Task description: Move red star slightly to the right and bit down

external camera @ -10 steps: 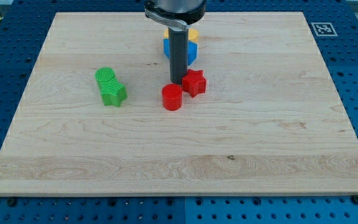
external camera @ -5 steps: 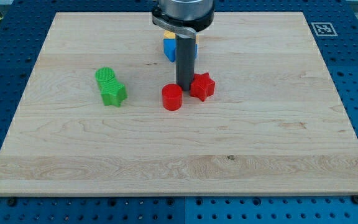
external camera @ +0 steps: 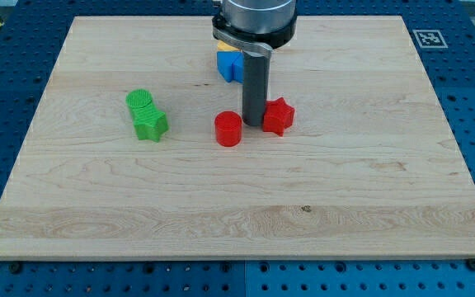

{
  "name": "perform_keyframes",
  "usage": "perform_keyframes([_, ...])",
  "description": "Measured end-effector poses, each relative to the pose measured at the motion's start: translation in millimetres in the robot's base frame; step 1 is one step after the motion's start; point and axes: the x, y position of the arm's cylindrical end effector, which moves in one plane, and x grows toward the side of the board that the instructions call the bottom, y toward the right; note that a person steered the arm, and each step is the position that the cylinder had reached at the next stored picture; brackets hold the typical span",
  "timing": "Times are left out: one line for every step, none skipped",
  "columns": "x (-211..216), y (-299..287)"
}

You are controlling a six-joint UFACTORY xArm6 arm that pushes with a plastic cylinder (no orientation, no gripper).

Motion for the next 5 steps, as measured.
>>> perform_keyframes([0,10])
perform_keyframes([3,10])
perform_keyframes([19,19])
perform_keyframes([17,31])
perform_keyframes([14,51])
